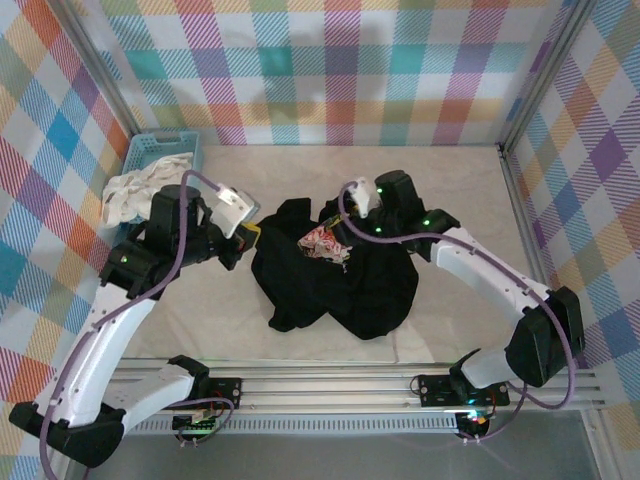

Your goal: Fold the inside-out t-shirt

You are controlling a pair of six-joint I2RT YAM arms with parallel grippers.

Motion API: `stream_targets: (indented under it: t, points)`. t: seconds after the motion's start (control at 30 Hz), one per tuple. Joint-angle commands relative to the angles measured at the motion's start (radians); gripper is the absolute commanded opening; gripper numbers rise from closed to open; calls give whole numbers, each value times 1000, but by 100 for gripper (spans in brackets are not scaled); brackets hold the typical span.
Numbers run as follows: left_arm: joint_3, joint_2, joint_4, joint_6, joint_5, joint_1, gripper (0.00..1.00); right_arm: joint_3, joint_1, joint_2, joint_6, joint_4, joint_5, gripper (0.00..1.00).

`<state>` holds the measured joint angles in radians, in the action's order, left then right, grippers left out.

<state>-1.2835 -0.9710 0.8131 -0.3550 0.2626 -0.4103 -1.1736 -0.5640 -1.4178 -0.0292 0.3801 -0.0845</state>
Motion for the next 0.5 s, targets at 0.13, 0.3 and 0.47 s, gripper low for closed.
stream_targets:
  t: [0.13, 0.3, 0.47]
  points:
    - [45, 98, -80, 190, -254, 3, 0, -8, 46, -186, 207, 201, 178, 70]
    - [-3, 100, -74, 243, -375, 8, 0, 46, 47, -218, 249, 196, 198, 71]
    - [-26, 115, -88, 257, -429, 16, 0, 68, 110, -244, 250, 189, 222, 70]
